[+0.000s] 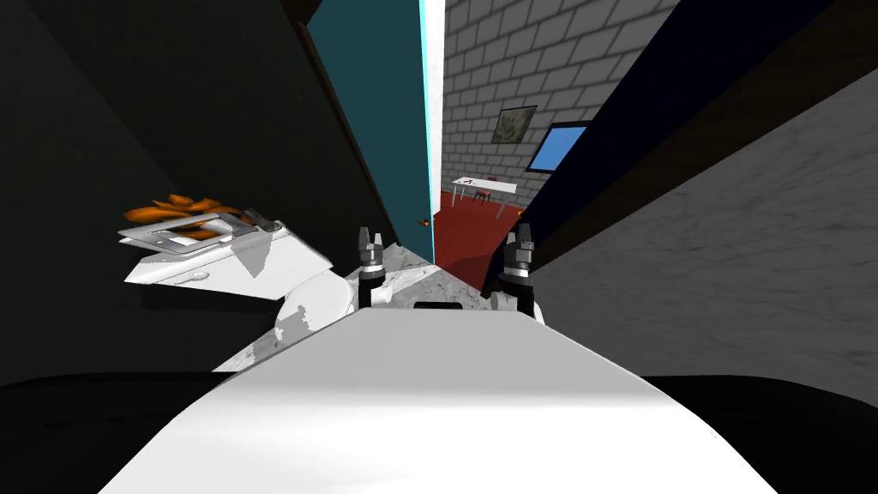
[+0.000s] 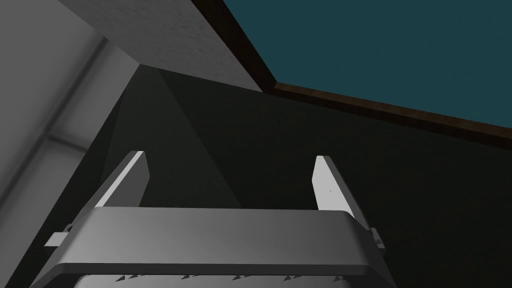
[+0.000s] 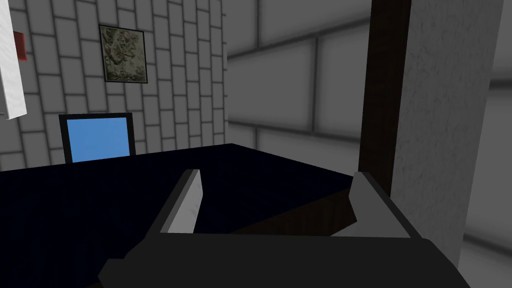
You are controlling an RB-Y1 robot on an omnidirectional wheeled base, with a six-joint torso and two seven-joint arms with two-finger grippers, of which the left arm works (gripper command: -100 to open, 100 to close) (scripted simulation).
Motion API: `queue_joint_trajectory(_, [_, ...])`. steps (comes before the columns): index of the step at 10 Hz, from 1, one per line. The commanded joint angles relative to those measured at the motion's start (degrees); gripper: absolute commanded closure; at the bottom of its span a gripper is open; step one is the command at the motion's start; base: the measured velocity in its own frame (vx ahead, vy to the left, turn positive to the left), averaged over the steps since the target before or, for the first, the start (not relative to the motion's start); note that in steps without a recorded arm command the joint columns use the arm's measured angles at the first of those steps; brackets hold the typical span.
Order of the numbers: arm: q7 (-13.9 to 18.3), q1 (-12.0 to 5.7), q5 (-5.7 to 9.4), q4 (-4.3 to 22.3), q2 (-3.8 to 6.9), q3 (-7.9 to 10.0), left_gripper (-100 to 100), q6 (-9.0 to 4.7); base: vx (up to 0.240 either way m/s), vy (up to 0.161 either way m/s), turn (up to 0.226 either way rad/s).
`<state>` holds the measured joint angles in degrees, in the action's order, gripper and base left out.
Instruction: Push the door open
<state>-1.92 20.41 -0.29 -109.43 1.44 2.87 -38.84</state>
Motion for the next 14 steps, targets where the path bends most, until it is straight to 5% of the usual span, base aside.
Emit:
queue_joint_trajectory(1, [0.06, -1.23, 0.09, 2.73, 0.54, 0.23, -100, -0.09, 0.098, 0.077, -0.142])
queue_joint_trajectory(14, [-0.17, -10.11, 0.16, 24.42, 2.02, 0.89, -100, -2.1, 0.063, 0.094, -0.133])
